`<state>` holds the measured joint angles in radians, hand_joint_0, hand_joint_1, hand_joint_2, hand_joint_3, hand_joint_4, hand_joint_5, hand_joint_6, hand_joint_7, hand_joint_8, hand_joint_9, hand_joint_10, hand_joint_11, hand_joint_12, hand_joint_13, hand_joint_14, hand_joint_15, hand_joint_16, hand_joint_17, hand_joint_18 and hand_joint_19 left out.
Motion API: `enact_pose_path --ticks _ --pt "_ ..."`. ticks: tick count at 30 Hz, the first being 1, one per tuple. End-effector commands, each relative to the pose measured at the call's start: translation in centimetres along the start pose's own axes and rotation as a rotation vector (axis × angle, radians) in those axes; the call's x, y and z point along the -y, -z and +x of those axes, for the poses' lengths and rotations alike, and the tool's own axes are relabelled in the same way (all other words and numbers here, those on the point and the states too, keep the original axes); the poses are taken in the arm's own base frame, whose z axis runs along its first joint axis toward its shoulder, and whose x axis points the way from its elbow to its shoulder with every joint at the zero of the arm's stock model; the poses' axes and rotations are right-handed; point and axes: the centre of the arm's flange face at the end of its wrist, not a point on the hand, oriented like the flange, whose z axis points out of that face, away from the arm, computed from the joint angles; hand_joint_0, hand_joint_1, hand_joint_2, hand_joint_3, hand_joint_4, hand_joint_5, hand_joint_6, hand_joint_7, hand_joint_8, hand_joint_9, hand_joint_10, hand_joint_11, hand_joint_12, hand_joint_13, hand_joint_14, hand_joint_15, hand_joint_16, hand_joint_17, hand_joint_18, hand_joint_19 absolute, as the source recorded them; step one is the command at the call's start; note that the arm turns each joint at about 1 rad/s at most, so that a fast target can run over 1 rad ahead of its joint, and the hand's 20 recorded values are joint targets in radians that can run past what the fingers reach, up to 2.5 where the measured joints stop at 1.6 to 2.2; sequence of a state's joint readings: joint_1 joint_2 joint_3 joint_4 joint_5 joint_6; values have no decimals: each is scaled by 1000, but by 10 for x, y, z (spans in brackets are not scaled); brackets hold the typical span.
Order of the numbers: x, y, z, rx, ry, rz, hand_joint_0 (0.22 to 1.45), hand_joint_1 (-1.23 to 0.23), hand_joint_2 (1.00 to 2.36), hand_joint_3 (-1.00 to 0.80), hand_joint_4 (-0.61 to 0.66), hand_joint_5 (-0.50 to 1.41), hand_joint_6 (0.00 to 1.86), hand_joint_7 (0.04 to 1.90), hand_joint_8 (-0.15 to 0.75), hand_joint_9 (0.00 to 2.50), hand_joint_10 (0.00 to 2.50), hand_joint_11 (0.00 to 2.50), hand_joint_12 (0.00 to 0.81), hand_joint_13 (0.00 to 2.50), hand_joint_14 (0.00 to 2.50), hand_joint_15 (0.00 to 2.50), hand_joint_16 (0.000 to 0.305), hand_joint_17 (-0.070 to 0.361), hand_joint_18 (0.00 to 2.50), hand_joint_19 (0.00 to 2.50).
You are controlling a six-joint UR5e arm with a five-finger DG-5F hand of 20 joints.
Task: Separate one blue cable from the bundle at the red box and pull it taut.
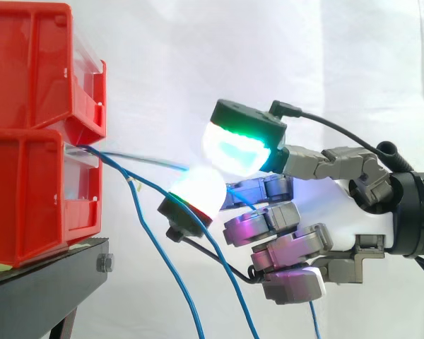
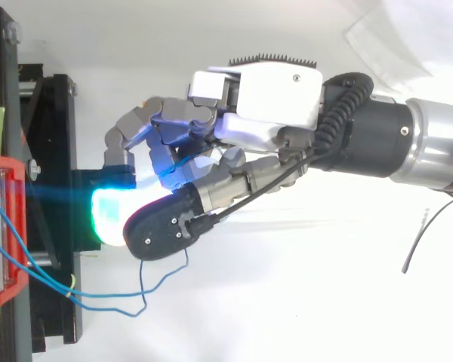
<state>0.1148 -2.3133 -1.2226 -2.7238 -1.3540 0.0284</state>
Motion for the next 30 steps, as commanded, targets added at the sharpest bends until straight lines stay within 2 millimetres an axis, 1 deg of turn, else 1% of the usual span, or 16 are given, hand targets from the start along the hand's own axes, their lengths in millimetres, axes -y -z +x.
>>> enact_pose_path --ticks 1,2,10,11,14,16,19,20,21,23,24,28,30 --pt "0 0 1 -1 1 -1 618 -615 1008 -400 97 -184 884 1011 282 498 2500 2399 518 1112 2500 1646 54 121 1263 974" --pt "0 0 1 -1 -1 -1 620 -611 1007 -408 97 -184 884 1012 280 499 2500 2370 520 1118 2500 1659 54 121 1273 968" --pt "0 0 2 -1 1 -1 621 -598 1007 -424 102 -180 886 1012 279 520 2500 2387 519 1125 2500 1647 54 121 1275 989" --pt "0 0 2 -1 -1 1 621 -599 1006 -426 103 -180 886 1013 285 521 2500 2382 529 1130 2500 1647 54 121 1275 991" --pt "0 0 2 -1 1 -1 572 -593 1001 -478 106 -181 885 1008 294 520 2500 2387 533 1135 2500 1679 56 125 1288 975" --pt "0 0 2 1 4 1 539 -551 1000 -500 128 -185 882 1007 310 511 2500 2399 538 1136 2500 1672 59 134 1311 920" --pt "3 1 -1 19 23 11 486 -485 1000 -500 157 -201 887 960 364 431 2500 2402 548 1138 2500 1687 65 147 1355 789" --pt "15 1 -5 32 33 33 478 -474 1000 -500 166 -205 889 947 376 399 2500 2380 560 1149 2500 1702 67 151 1369 762" --pt "16 1 -5 34 36 36 466 -458 1000 -500 179 -215 893 928 397 361 2500 2366 571 1163 2500 1676 69 155 1383 730" --pt "16 1 -4 32 36 33 457 -442 1000 -500 183 -221 894 910 409 323 2500 2349 570 1164 2500 1629 72 161 1402 706" --pt "16 1 -4 32 38 33 449 -436 1000 -500 190 -226 895 901 424 298 2500 2335 575 1172 2500 1567 72 162 1422 674" --pt "16 1 -5 62 51 34 434 -447 1000 -500 208 -235 893 878 448 254 2500 2338 601 1232 2500 1526 77 173 1507 663" --pt "16 1 -6 73 61 36 432 -451 1000 -500 216 -237 892 866 457 245 2500 2313 622 1317 2500 1547 78 177 1571 704"
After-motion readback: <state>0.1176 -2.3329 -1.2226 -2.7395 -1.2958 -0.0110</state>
